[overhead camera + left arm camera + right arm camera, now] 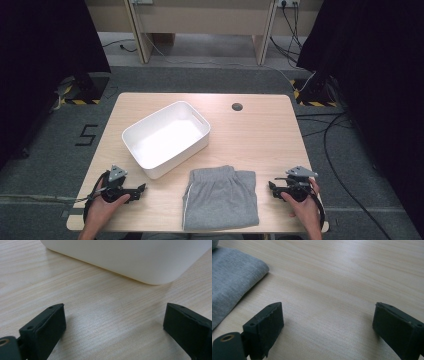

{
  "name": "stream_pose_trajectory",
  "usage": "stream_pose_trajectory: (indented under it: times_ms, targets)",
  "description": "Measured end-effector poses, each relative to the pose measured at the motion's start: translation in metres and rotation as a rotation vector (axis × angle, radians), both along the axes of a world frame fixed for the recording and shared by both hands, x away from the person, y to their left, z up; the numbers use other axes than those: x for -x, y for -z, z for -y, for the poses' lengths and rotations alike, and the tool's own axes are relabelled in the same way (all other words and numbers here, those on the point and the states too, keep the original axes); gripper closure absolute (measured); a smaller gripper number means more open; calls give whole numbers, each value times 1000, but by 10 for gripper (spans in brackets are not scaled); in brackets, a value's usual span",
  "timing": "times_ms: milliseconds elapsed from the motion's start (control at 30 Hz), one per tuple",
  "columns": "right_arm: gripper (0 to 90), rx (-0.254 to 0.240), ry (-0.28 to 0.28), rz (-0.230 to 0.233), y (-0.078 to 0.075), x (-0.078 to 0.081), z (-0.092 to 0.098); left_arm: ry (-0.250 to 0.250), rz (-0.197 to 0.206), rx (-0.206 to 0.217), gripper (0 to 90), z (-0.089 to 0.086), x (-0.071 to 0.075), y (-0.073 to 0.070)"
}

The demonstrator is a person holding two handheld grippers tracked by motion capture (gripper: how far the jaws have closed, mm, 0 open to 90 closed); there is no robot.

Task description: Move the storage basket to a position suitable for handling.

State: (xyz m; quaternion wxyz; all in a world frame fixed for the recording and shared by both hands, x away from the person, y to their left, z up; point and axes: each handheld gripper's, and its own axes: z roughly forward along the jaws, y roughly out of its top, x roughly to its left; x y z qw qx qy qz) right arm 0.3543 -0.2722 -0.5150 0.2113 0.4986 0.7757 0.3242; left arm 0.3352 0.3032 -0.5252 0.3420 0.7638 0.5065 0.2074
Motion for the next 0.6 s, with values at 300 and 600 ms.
stream_pose_trajectory:
  times_ms: [300, 600]
  targets:
    - [172, -16, 2, 16, -1, 1, 1, 0, -1, 0, 36, 0, 0, 0]
    - [186, -4, -52, 74, -18, -5, -12, -6, 26, 20, 152, -2, 3, -1]
